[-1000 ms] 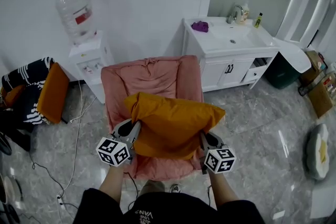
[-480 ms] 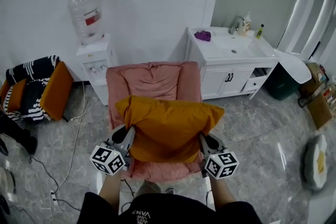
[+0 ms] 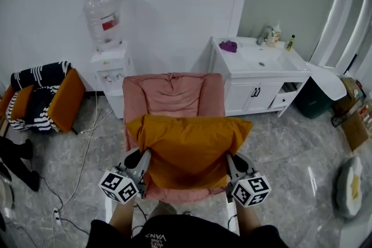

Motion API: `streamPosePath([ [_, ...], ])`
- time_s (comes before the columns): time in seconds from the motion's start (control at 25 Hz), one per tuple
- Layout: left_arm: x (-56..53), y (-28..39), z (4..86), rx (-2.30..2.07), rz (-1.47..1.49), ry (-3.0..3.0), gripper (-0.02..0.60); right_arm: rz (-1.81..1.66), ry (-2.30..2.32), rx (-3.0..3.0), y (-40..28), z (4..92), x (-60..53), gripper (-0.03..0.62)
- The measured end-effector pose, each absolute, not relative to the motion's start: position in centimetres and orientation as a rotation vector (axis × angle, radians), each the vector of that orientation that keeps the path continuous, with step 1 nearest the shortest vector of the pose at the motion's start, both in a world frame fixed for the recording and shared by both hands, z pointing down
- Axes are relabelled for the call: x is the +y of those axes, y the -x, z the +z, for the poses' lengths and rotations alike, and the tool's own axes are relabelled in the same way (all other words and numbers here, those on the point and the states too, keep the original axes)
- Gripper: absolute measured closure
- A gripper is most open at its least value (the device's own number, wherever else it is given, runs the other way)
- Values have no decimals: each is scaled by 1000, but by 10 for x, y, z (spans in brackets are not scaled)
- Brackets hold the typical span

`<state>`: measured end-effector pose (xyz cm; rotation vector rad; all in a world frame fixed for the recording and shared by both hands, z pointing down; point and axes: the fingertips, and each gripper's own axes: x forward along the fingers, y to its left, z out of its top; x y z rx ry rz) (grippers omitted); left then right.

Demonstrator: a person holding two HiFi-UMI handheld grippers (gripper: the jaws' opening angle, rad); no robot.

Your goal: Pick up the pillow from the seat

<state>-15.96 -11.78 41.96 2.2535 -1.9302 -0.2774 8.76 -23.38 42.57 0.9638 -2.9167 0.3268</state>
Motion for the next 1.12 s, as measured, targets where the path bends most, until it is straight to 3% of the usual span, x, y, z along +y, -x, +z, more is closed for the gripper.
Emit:
streamPosePath([
  [1.12,-81,137,429,-1963,-304,-2220,528,343,-956,-2922,-104,432,-215,585],
])
